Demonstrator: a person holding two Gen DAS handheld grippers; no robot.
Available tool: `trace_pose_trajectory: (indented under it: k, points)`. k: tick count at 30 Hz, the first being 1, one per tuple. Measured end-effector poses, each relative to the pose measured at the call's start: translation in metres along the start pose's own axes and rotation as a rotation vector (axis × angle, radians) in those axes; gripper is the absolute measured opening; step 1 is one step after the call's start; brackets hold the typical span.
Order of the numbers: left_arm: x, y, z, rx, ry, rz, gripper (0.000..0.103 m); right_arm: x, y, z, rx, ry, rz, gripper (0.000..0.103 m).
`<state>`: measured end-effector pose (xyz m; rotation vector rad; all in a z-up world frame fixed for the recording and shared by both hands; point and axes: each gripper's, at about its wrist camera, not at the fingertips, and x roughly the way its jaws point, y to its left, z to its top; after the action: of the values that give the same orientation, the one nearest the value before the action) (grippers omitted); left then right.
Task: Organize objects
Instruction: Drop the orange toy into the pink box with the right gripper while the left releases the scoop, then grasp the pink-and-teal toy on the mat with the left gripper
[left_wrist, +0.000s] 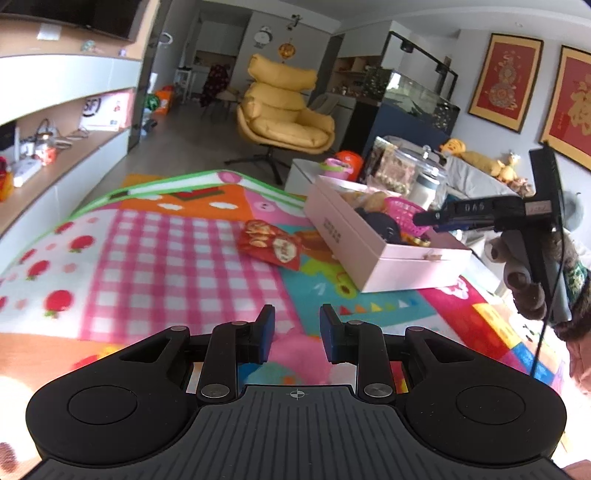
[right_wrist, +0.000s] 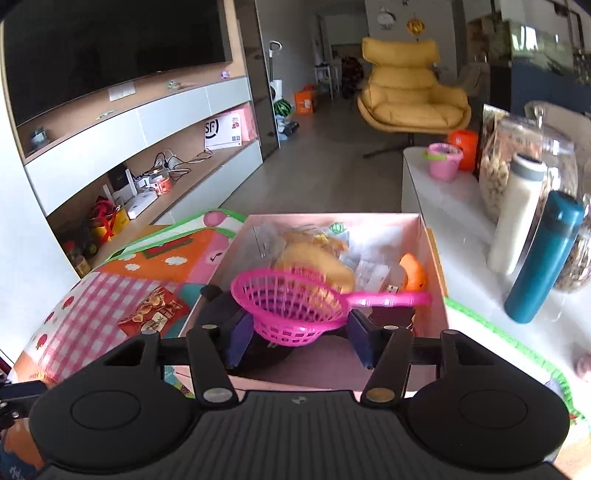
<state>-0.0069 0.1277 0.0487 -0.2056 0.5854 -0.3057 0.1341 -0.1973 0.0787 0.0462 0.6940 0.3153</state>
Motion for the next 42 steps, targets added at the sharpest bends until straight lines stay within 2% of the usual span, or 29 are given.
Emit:
trace_pose_trajectory:
  k: [4, 8, 11, 14, 16, 18, 21, 23, 25, 28, 32, 37, 42]
  points:
    - [-0.018, 0.018, -0.002, -0.038, -0.018, 0.032, 0.029, 0.015, -0.002, -0.015, 0.028, 0.06, -0.026, 0.049]
    - [-0.033, 0.03, -0.003, -0.067, -0.022, 0.052, 0.029, 0.001, 0.002, -0.026, 0.012, 0.012, -0.044, 0.049]
    - [-0.041, 0.032, -0.005, -0.064, 0.002, 0.042, 0.029, -0.019, 0.008, -0.03, -0.004, -0.027, -0.038, 0.057]
    - [-0.043, 0.024, -0.011, -0.022, 0.069, 0.009, 0.029, -0.036, 0.024, -0.04, -0.05, -0.071, -0.041, 0.071]
    - [-0.042, 0.015, -0.016, 0.013, 0.081, 0.005, 0.029, -0.045, 0.033, -0.05, -0.082, -0.086, -0.03, 0.079]
    - [-0.039, 0.004, -0.018, 0.051, 0.069, 0.002, 0.029, -0.048, 0.044, -0.062, -0.114, -0.082, -0.013, 0.084]
    - [-0.026, -0.012, -0.016, 0.145, 0.071, -0.006, 0.029, -0.044, 0.064, -0.078, -0.181, -0.049, 0.002, 0.085]
    - [-0.011, -0.018, -0.013, 0.211, 0.096, -0.015, 0.031, -0.041, 0.074, -0.086, -0.225, -0.029, 0.009, 0.086]
    - [0.005, -0.019, -0.014, 0.235, 0.138, -0.01, 0.031, -0.039, 0.08, -0.091, -0.25, -0.011, 0.027, 0.089]
    - [0.016, -0.017, -0.016, 0.259, 0.122, 0.02, 0.04, -0.04, 0.087, -0.09, -0.266, -0.007, 0.063, 0.097]
    - [0.032, -0.013, -0.01, 0.207, 0.139, 0.003, 0.045, -0.04, 0.105, -0.077, -0.299, -0.038, 0.093, 0.099]
    - [0.04, -0.012, -0.002, 0.15, 0.119, 0.019, 0.044, -0.032, 0.124, -0.056, -0.329, -0.06, 0.089, 0.099]
    - [0.039, -0.005, -0.005, 0.112, 0.094, 0.0, 0.041, -0.029, 0.135, -0.057, -0.35, -0.045, 0.092, 0.099]
